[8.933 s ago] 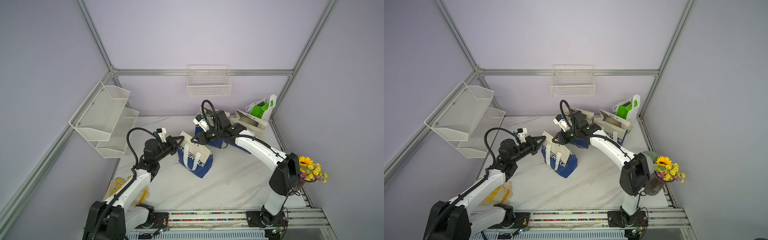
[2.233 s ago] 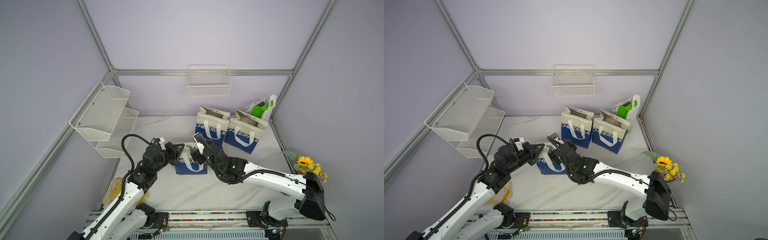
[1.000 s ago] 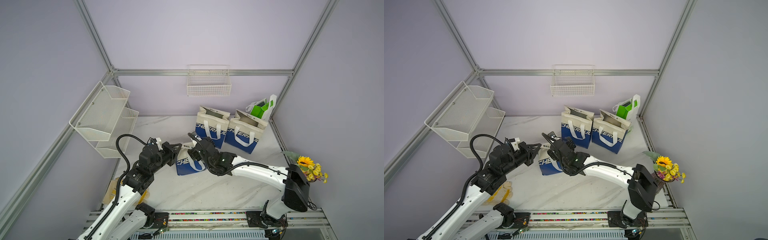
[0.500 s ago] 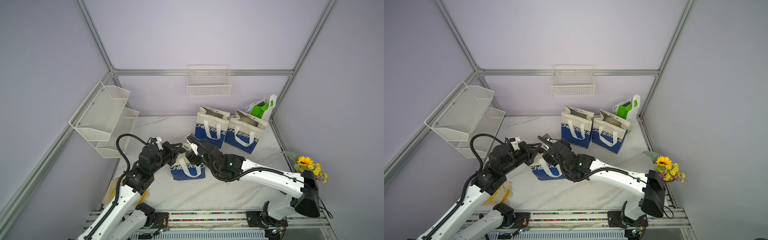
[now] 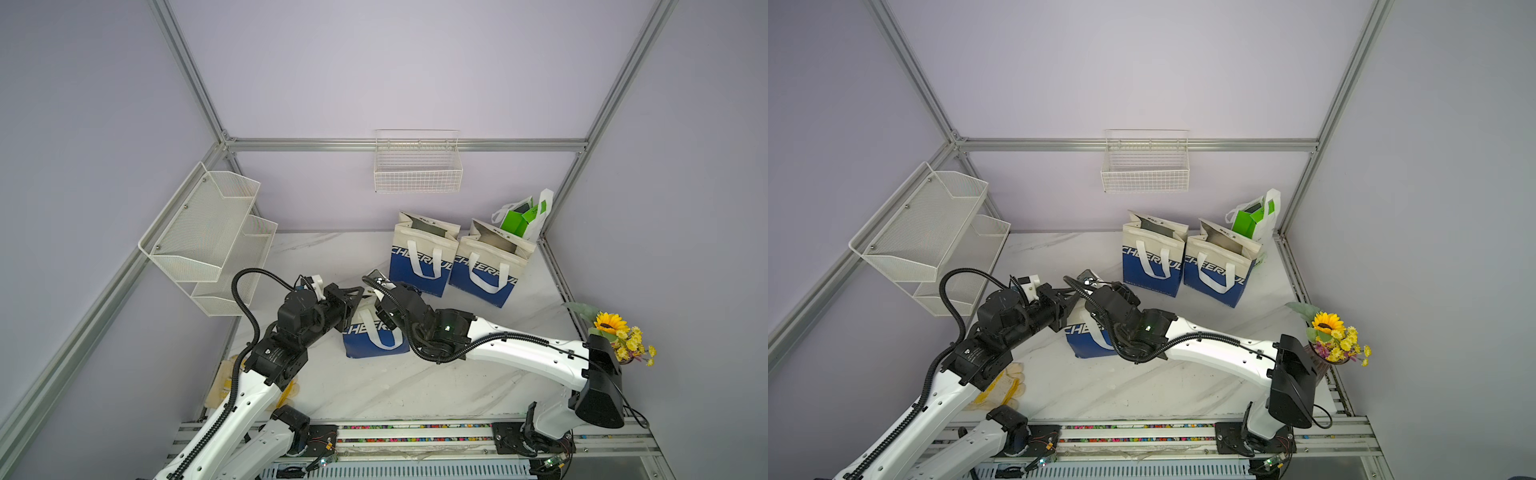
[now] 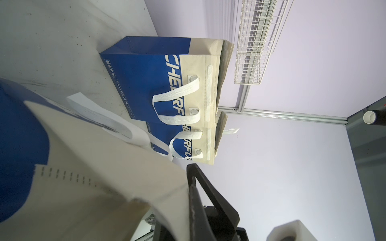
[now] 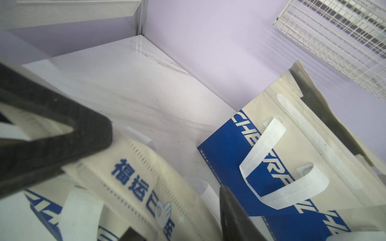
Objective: Open the takeout bag
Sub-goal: Open the takeout bag at the center of the board.
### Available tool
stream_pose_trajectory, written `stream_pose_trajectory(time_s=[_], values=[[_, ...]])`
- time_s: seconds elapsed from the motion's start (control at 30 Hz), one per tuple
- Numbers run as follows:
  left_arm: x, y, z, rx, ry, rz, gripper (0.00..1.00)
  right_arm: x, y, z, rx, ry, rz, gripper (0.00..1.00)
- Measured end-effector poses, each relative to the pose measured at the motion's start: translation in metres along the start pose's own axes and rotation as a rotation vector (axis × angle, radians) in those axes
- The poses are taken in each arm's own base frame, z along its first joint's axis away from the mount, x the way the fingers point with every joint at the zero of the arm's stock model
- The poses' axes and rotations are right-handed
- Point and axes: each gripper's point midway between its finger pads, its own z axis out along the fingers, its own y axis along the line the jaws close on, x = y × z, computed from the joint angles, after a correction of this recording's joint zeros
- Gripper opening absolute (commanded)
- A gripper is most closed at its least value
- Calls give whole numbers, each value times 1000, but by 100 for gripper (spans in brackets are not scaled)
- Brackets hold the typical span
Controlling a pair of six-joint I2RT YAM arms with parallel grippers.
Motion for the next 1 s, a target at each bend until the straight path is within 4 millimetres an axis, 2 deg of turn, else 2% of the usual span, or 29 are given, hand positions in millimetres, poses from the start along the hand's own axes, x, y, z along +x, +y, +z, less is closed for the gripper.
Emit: stream_pose_trajectory(time_s=[0.07, 0.13, 0.23, 0.27, 0.33, 0.37, 0.43, 0.53, 0.67, 0.8, 0.9, 1.0], values=[[0, 1, 1, -4, 2, 1, 0, 1, -2, 0, -7, 4, 10, 22], [0, 2, 2, -8, 6, 6, 0, 1, -2, 1, -26, 6, 23, 0], [0, 1, 4, -11, 13, 16, 0, 1, 0, 2, -69, 7, 48, 0], [-1, -1, 4, -11, 14, 19, 5, 1, 0, 3, -81, 8, 57, 0], [-3, -3, 6, -21, 17, 32, 33, 1, 0, 4, -98, 12, 76, 0], [-4, -5, 6, -25, 14, 38, 44, 2, -3, 6, -102, 20, 89, 0], [-8, -12, 6, -37, 7, 72, 56, 2, -9, 7, -121, 46, 118, 0], [-11, -33, 5, -55, 9, 152, 68, -10, -19, 8, -157, 114, 170, 0], [-8, -64, -2, -41, 31, 283, 72, -23, -31, 10, -193, 201, 244, 0], [2, -84, -14, -1, 57, 370, 71, -13, -35, 5, -258, 289, 318, 0], [28, -90, -20, 20, 122, 411, 69, -6, -36, 3, -319, 341, 388, 0], [62, -86, -20, 20, 215, 451, 68, -3, -41, 3, -353, 374, 451, 0]])
